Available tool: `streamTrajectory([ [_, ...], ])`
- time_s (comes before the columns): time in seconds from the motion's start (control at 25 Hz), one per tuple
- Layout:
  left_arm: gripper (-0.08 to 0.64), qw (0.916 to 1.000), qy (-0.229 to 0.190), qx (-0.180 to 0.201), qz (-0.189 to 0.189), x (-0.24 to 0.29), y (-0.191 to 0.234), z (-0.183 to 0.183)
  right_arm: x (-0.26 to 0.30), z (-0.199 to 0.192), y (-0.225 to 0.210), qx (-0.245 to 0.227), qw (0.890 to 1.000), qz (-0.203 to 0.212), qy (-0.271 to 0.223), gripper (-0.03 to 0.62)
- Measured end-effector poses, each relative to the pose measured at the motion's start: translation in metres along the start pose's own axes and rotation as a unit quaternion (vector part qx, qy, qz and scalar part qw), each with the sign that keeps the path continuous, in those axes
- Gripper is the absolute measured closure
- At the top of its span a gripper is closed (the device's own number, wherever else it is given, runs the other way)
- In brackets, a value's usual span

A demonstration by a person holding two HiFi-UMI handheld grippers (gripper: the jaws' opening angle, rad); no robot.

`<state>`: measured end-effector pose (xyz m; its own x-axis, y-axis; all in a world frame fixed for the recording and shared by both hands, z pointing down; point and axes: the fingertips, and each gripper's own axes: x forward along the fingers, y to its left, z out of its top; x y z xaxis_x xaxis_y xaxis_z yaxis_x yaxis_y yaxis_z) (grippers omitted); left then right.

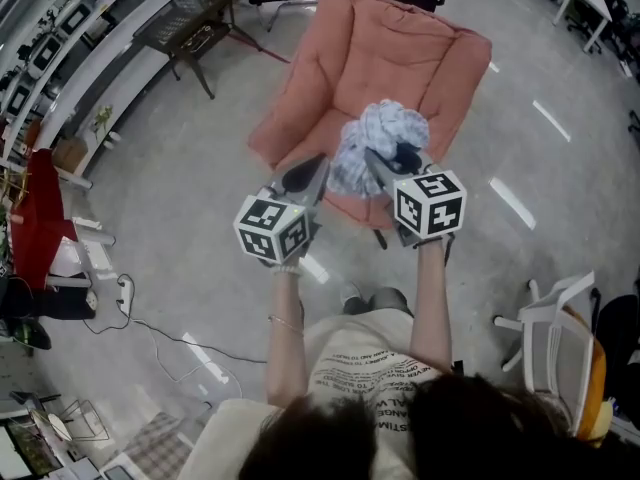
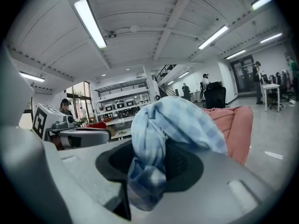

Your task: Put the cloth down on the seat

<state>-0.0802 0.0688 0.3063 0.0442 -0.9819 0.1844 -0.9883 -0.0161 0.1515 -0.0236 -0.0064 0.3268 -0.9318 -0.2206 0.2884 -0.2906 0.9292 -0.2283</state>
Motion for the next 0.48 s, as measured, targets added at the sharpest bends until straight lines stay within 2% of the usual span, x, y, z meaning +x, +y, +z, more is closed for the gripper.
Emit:
streamTrajectory([
  [0.48, 0.561, 0.9995, 0.011, -0.025, -0.014, 0.020, 0.022, -0.013, 0.022, -0.005, -0.014, 0.010, 1.000, -0.016, 0.015, 0.428],
])
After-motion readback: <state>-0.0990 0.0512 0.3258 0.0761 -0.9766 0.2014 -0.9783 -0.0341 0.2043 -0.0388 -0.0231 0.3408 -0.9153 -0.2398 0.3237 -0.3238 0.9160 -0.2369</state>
